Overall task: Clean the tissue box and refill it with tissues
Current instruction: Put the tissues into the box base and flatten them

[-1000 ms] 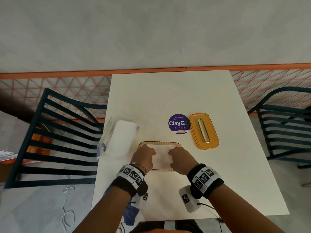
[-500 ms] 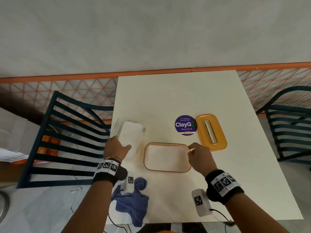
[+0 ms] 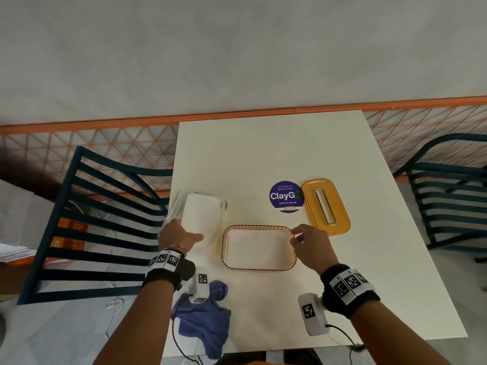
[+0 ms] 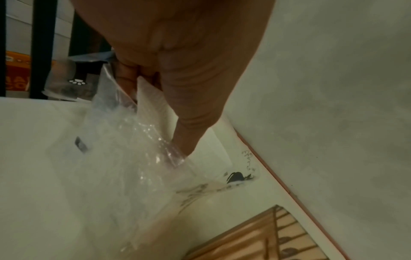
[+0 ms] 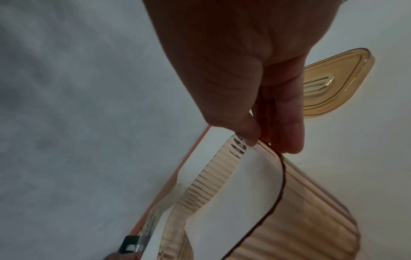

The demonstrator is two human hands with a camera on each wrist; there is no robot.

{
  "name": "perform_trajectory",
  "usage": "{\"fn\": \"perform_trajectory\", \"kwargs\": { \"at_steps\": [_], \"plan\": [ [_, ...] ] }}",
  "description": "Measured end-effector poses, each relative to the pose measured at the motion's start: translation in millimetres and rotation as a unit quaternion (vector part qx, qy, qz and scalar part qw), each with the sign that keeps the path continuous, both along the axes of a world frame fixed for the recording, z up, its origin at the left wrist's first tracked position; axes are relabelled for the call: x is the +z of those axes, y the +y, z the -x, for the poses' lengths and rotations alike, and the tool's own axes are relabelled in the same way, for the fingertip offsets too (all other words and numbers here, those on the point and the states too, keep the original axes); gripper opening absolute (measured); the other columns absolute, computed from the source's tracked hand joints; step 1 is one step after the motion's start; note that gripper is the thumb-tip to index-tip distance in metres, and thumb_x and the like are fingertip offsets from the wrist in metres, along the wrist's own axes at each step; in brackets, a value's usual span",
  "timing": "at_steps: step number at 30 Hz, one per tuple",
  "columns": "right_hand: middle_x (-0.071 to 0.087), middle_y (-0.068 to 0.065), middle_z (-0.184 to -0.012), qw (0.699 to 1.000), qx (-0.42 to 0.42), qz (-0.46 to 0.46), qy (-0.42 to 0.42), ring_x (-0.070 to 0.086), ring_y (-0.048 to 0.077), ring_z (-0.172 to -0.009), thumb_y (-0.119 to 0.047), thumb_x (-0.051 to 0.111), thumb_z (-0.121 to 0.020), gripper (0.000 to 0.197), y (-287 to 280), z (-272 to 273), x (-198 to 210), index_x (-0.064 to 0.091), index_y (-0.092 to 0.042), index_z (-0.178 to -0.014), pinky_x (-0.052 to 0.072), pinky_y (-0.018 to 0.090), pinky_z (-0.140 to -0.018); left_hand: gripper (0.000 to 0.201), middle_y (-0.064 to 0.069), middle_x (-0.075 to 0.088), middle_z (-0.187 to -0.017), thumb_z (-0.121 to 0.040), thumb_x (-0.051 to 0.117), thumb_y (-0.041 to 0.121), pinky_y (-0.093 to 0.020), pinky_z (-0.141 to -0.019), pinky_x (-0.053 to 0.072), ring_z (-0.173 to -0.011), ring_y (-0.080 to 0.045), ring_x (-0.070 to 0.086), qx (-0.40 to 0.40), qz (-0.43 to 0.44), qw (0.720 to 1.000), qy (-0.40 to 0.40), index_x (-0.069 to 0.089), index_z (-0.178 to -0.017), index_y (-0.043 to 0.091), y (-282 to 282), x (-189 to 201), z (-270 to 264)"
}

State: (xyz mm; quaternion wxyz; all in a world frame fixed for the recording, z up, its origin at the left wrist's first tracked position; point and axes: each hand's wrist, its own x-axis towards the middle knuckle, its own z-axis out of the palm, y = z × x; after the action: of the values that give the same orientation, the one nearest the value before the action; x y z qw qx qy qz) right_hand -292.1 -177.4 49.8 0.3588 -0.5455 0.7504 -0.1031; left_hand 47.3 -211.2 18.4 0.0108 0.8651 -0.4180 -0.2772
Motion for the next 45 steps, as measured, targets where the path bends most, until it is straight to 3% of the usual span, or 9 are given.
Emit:
{"fn": "perform_trajectory", "kwargs": {
  "at_steps": [8,15,21,26,32,36,39,42,45],
  "plan": [
    [0.073,0.003,-0.097,1.000,-0.004,-0.007,-0.008,0.066,0.013,-0.074,-0.014,0.068,-0.094,0.023,0.2,2.3,3.0,0.070,-0.014,-0.117,0.054,0.024,-0.073,0.056,-0.008,0.071,-0.108,-0.069,0.088,0.040,-0.044,-0.086,0.057,-0.098,-0.030,0.066,0.035,0.027,0.996,0.083,0.068,-0.114,0.012,-1.0,5.9,0.2],
    [0.068,-0.001,-0.092,1.000,-0.013,-0.014,-0.016,0.067,0.015,-0.075,-0.013,0.069,-0.094,0.022,1.1,2.6,5.0,0.069,-0.014,-0.116,0.055,0.025,-0.073,0.073,-0.004,0.071,-0.111,-0.059,0.095,0.036,-0.042,-0.088,0.058,-0.101,-0.027,0.067,0.110,0.080,0.971,0.198,0.065,-0.123,0.017,-0.8,7.7,-3.7],
    [0.075,0.006,-0.106,1.000,-0.008,-0.013,-0.012,0.068,0.017,-0.079,-0.013,0.069,-0.094,0.024,3.3,3.7,4.7,0.069,-0.014,-0.118,0.057,0.026,-0.077,0.045,-0.008,0.074,-0.100,-0.071,0.087,0.043,-0.044,-0.087,0.058,-0.094,-0.030,0.068,0.053,0.048,0.990,0.123,0.073,-0.102,0.013,1.9,10.6,-1.9],
    [0.075,0.005,-0.105,1.000,-0.002,-0.014,0.002,0.068,0.016,-0.080,-0.014,0.069,-0.094,0.025,3.2,4.7,8.0,0.069,-0.013,-0.119,0.058,0.026,-0.077,0.028,-0.002,0.074,-0.090,-0.073,0.079,0.045,-0.047,-0.085,0.060,-0.090,-0.029,0.069,0.048,0.078,0.979,0.180,0.071,-0.084,0.021,8.2,17.1,-1.4],
    [0.072,-0.003,-0.116,0.999,0.016,0.029,0.027,0.066,0.014,-0.097,-0.038,0.077,-0.088,0.044,4.8,0.6,24.0,0.064,-0.018,-0.126,0.056,0.029,-0.087,0.011,0.001,0.076,-0.096,-0.086,0.078,0.031,-0.045,-0.076,0.064,-0.090,-0.021,0.073,0.028,0.166,0.945,0.282,0.072,-0.095,0.027,27.9,63.9,12.0],
    [0.065,-0.009,-0.124,0.985,0.030,-0.008,-0.170,0.067,0.011,-0.105,-0.062,0.082,-0.071,0.080,5.1,-12.8,52.9,0.054,-0.025,-0.136,0.055,0.027,-0.084,0.023,0.001,0.080,-0.104,-0.088,0.079,0.022,-0.044,-0.086,0.062,-0.099,-0.020,0.075,0.026,0.172,0.886,0.430,0.075,-0.110,0.022,45.1,103.8,27.2],
    [0.066,0.005,-0.132,0.885,0.006,-0.136,-0.446,0.070,0.025,-0.113,-0.065,0.084,-0.065,0.104,8.8,-25.3,68.2,0.044,-0.017,-0.147,0.058,0.044,-0.097,0.029,-0.003,0.079,-0.109,-0.088,0.078,0.015,-0.048,-0.092,0.059,-0.105,-0.025,0.074,0.023,0.137,0.859,0.492,0.073,-0.116,0.016,54.4,117.4,42.6],
    [0.064,0.017,-0.137,0.795,0.002,-0.149,-0.588,0.063,0.038,-0.124,-0.045,0.071,-0.088,0.069,10.4,-29.8,76.8,0.052,-0.009,-0.143,0.051,0.053,-0.104,0.041,-0.003,0.078,-0.112,-0.078,0.086,0.026,-0.047,-0.095,0.058,-0.107,-0.024,0.073,-0.037,0.086,0.858,0.504,0.074,-0.116,0.018,60.7,115.6,53.3],
    [0.070,0.012,-0.128,0.825,-0.054,-0.106,-0.552,0.067,0.033,-0.119,-0.023,0.073,-0.092,0.043,6.1,-25.2,75.2,0.064,-0.011,-0.132,0.053,0.051,-0.103,0.041,0.000,0.079,-0.109,-0.077,0.088,0.030,-0.040,-0.085,0.061,-0.102,-0.019,0.075,-0.110,0.029,0.874,0.473,0.075,-0.114,0.020,62.2,107.7,60.6]
  ]
}}
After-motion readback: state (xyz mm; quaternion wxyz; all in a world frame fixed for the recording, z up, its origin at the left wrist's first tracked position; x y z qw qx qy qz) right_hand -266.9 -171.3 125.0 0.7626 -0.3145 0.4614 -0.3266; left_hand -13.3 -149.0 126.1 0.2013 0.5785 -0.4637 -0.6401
